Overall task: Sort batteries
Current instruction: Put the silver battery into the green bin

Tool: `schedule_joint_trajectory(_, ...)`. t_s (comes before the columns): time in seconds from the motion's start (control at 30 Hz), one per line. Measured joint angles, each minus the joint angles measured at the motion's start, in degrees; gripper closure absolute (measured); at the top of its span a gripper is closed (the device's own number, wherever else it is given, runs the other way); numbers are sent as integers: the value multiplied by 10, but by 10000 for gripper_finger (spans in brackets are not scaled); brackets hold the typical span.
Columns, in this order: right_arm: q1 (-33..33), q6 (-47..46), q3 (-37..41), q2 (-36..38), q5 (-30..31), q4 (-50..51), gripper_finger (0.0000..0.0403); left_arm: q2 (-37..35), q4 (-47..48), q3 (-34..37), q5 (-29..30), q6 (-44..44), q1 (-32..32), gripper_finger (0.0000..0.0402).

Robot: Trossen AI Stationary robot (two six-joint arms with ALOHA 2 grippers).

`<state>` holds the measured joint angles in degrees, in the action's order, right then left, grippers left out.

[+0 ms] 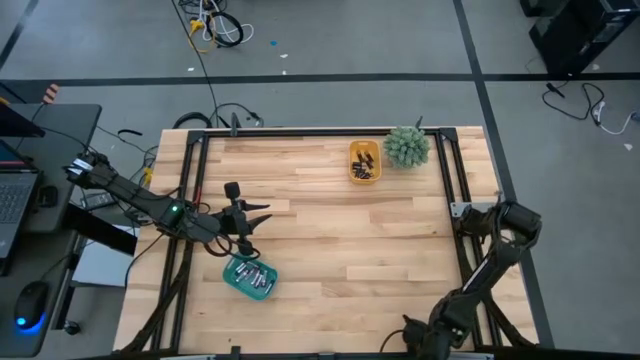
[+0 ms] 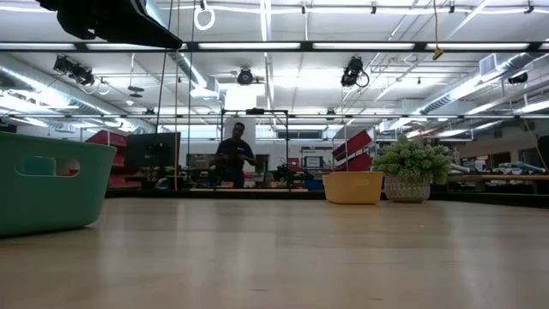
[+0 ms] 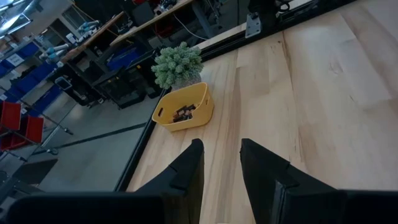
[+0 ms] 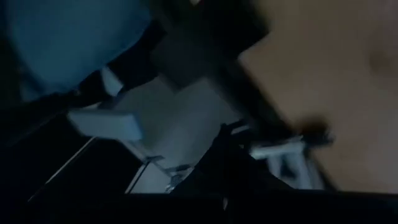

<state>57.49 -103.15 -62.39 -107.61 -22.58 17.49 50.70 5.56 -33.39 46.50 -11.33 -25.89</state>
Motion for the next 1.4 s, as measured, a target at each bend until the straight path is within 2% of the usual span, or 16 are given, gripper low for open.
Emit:
schedule_joint_trajectory(0.17,0,2,0,-11,0,14,403,0,0,0,0,0,0,298)
schedule_joint_trajectory(0.63,-1,1,-2,-2,-19,167,403,0,-4,0,0,2,0,298)
schedule_joint_trajectory(0.83,-4,0,1,17,-6,235,403,0,-4,0,0,2,0,298)
schedule_joint_trajectory(0.9,-4,9,1,29,-22,237,403,0,-4,0,0,2,0,298)
schedule_joint_trajectory(1.1,-1,13,0,50,-129,223,403,0,-4,0,0,1,0,298)
schedule_joint_trajectory(1.23,3,12,0,38,-125,180,403,0,-2,0,0,2,0,298)
schedule_joint_trajectory(1.4,2,9,0,36,-98,178,403,0,1,0,0,1,0,298)
